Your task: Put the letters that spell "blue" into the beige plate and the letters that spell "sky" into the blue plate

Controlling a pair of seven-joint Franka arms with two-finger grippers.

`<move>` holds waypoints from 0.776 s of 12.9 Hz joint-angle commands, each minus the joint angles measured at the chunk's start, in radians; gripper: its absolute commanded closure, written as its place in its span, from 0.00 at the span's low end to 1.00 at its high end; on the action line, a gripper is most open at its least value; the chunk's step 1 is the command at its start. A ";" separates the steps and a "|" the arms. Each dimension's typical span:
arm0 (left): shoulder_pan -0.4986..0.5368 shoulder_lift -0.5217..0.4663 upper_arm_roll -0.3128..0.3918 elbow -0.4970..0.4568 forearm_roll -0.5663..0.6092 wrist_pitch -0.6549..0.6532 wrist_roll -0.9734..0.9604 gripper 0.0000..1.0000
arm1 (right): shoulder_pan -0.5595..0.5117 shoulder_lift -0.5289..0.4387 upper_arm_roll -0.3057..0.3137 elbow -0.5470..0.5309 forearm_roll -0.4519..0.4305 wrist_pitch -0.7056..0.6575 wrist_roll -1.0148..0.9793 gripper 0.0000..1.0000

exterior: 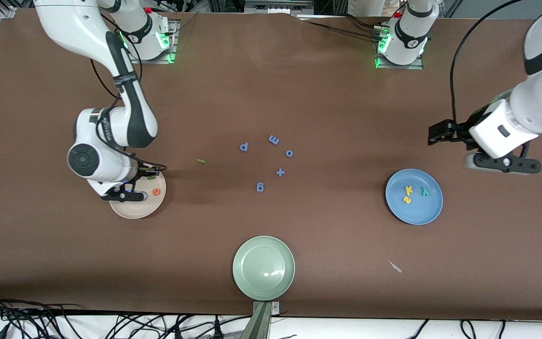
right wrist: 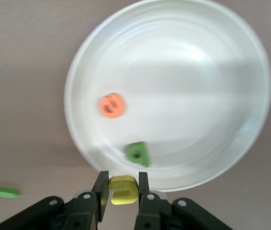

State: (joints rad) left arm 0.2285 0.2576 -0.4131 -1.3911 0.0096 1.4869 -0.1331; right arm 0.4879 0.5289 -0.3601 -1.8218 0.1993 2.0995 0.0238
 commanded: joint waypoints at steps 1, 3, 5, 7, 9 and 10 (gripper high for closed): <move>-0.069 -0.110 0.094 -0.159 -0.030 0.062 -0.002 0.00 | 0.006 -0.007 -0.023 -0.013 0.006 -0.010 -0.064 0.61; -0.077 -0.242 0.117 -0.363 -0.030 0.265 0.003 0.00 | 0.006 -0.007 -0.023 -0.011 0.012 -0.010 -0.061 0.41; -0.179 -0.310 0.216 -0.459 -0.030 0.380 -0.002 0.00 | 0.008 -0.009 -0.022 -0.010 0.017 -0.012 -0.041 0.39; -0.254 -0.320 0.308 -0.454 -0.031 0.372 0.003 0.00 | 0.017 -0.009 -0.010 -0.008 0.035 -0.012 0.042 0.39; -0.348 -0.298 0.413 -0.424 -0.031 0.346 0.004 0.00 | 0.038 -0.004 0.032 -0.013 0.040 -0.003 0.158 0.39; -0.345 -0.296 0.410 -0.416 -0.034 0.343 0.007 0.00 | 0.041 -0.004 0.064 -0.013 0.040 0.004 0.226 0.39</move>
State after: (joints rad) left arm -0.0865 -0.0370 -0.0362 -1.8086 0.0020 1.8335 -0.1348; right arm 0.5102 0.5305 -0.3313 -1.8257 0.2245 2.0964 0.1486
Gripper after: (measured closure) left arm 0.000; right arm 0.392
